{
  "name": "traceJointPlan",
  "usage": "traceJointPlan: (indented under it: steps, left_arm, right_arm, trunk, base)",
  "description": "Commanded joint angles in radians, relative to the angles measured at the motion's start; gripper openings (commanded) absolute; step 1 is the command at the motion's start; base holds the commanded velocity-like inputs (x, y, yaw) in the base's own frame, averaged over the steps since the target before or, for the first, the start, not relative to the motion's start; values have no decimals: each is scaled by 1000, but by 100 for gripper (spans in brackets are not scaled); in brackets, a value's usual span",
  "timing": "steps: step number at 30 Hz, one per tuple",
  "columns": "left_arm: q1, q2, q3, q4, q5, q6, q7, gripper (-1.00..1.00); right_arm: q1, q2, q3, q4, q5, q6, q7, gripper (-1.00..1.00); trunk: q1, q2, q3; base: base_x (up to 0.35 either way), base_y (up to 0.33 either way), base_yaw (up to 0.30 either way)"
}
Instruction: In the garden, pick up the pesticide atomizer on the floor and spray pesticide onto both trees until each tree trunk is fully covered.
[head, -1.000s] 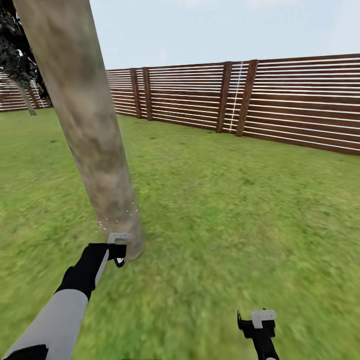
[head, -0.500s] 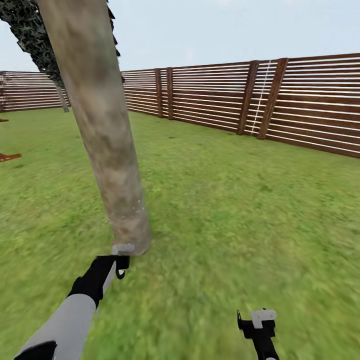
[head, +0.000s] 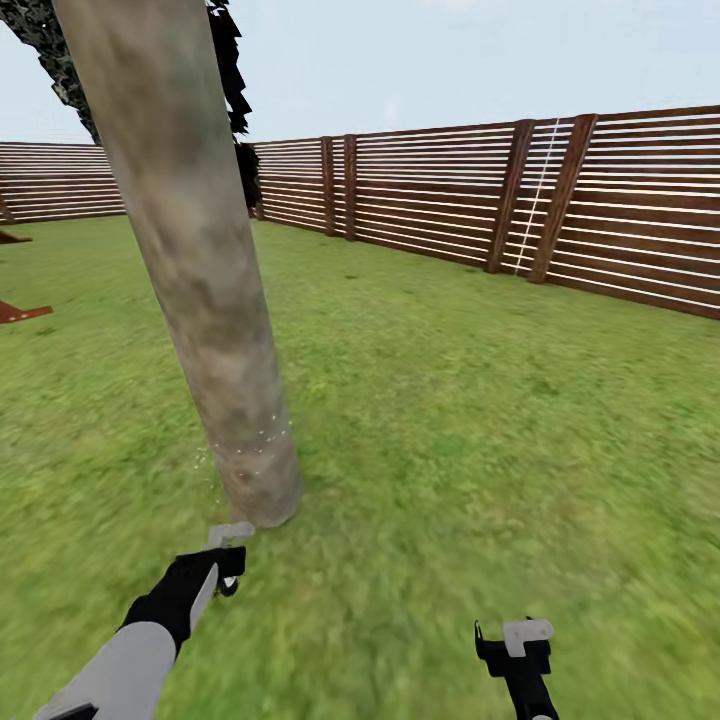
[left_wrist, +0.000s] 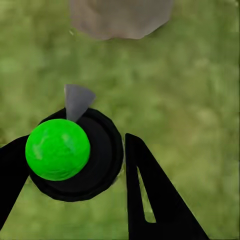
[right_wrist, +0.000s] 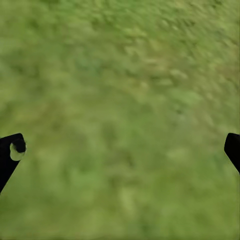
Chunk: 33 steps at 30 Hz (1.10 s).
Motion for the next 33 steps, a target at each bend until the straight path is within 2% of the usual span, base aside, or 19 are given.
traceJointPlan:
  steps: [1, 2, 4, 5, 7, 9, 11, 14, 16, 24, 27, 33]
  left_arm:
    - [-1, -27, -3, 1, -6, 0, -2, -100]
    - [-1, -36, -10, 3, -6, -3, -2, -100]
    - [-1, -39, -16, 4, -7, -5, -2, -100]
    - [0, -30, -15, 7, -8, -6, -2, -100]
    - [11, 13, -16, 9, -8, -5, -2, -100]
    - [22, 32, -19, 15, -7, 3, -4, -100]
    - [29, 39, -22, 52, -8, 9, -2, -100]
    - [31, 19, -18, 62, -4, 15, -9, -100]
    - [31, 0, -18, 62, -6, 46, -4, -100]
    - [30, -1, -19, 49, -9, 56, 7, -100]
    - [31, -7, -18, 54, -5, 53, 84, -100]
    - [31, -18, -14, 53, 1, 53, 94, -100]
  right_arm:
    - [-1, 0, 5, 1, 8, 1, -10, 100]
    - [-1, 0, 5, 1, 8, 1, -10, 100]
    - [-1, 0, 5, 0, 8, 1, -10, 100]
    - [-1, 0, 5, 1, 8, 1, -10, 100]
    - [-1, 0, 5, 1, 8, 1, -10, 100]
    - [-1, 0, 5, 0, 8, 1, -9, 100]
    - [-1, 1, 6, 0, 8, 1, -9, 100]
    - [-1, 0, 5, 0, 8, 1, -10, 100]
    - [-1, 0, 5, 0, 8, 1, -10, 100]
    - [-1, 0, 5, 0, 8, 1, -10, 100]
    - [-1, 0, 5, 0, 8, 1, -10, 100]
    - [-1, 1, 6, 1, 8, 1, -10, 100]
  trunk:
    - [0, 0, -1]
    - [0, 0, -1]
    - [0, 0, -1]
    - [0, 0, -1]
    - [0, 0, -1]
    - [0, 0, -1]
    - [0, 0, -1]
    - [0, 0, -1]
    - [0, 0, -1]
    - [0, 0, -1]
    - [0, 0, -1]
    - [0, 0, -1]
  base:
    - [2, 0, 0]
    - [0, 0, 0]
    - [0, 0, 0]
    - [0, 0, 0]
    - [0, 0, 0]
    - [0, 0, 0]
    - [0, 0, 0]
    - [60, 11, 0]
    - [299, 9, 0]
    - [286, -76, 0]
    - [-50, -268, 173]
    - [-85, -275, 268]
